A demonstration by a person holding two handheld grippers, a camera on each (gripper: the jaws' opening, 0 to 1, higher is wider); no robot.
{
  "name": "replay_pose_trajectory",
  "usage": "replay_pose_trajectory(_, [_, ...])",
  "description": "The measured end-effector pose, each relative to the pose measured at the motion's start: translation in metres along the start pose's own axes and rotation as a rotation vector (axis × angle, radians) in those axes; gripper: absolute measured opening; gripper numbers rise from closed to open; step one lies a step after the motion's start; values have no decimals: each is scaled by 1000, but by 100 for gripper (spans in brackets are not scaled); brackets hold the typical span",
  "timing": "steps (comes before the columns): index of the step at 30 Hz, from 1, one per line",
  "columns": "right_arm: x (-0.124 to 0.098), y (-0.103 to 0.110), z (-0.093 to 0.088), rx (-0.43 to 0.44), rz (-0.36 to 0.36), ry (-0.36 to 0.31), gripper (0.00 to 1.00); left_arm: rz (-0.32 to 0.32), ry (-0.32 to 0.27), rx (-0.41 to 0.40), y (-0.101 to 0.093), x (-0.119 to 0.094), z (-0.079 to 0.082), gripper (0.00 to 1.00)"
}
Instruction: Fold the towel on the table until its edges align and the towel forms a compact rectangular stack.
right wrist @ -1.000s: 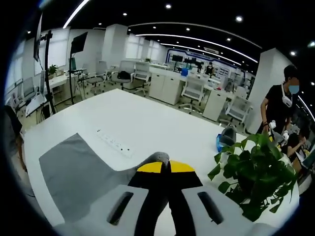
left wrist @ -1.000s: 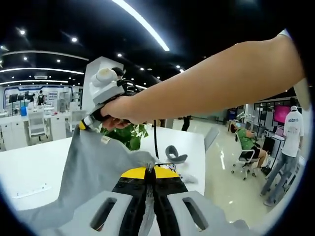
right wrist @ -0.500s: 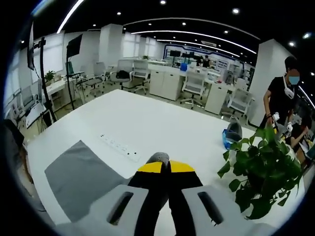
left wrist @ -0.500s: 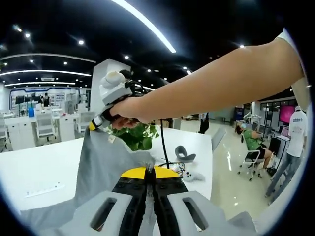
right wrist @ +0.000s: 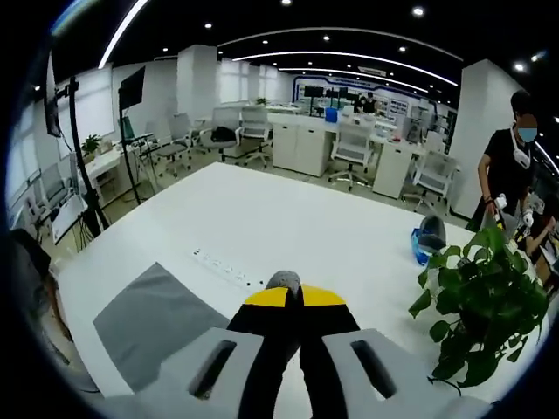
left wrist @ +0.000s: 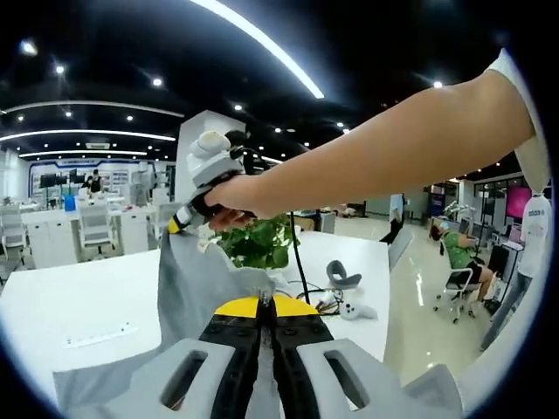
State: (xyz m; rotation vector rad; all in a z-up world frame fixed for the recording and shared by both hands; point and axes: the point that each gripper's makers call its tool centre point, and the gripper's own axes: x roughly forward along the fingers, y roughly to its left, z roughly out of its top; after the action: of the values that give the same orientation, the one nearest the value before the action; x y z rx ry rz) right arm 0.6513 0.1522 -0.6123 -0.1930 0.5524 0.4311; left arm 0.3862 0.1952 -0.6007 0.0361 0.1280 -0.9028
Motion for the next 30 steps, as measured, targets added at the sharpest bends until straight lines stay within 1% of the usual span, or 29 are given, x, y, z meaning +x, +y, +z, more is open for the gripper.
replay_pose_trajectory(7, [10,26,10,-16,30,-1,0,31,-4,-7,13,-16,-3,3])
replay_pose_trajectory(11, [16,39,13,-21,47,-5,0,69,-4,-33,26,-33,-9,3])
replay_pose_trajectory(12, [18,44,14,-22,54,-6,0,77,-3,-41,29,-36,-11,3])
replay_pose_trajectory(14, [21,50,14,-27,60,-5,0,95,-7,-102,36,-43,-15,3])
replay_pose_trajectory(15, [23,54,13,-28,66,-5,0,99,-11,-96,36,-47,-14,3])
replay_pose_trajectory(19, [30,69,14,-28,84,-7,0,125,1,-79,43,-59,-21,3])
replay_pose_trajectory(22, [36,79,15,-33,96,-5,0,145,1,-88,49,-68,-25,3])
replay_pose_trajectory(24, [40,86,16,-36,104,-1,0,157,6,-86,57,-74,-28,3])
replay_pose_trajectory(26, [44,92,16,-33,112,0,0,167,10,-82,59,-77,-29,3])
replay_pose_trajectory(30, [51,104,16,-33,129,4,0,189,10,-92,71,-88,-37,3])
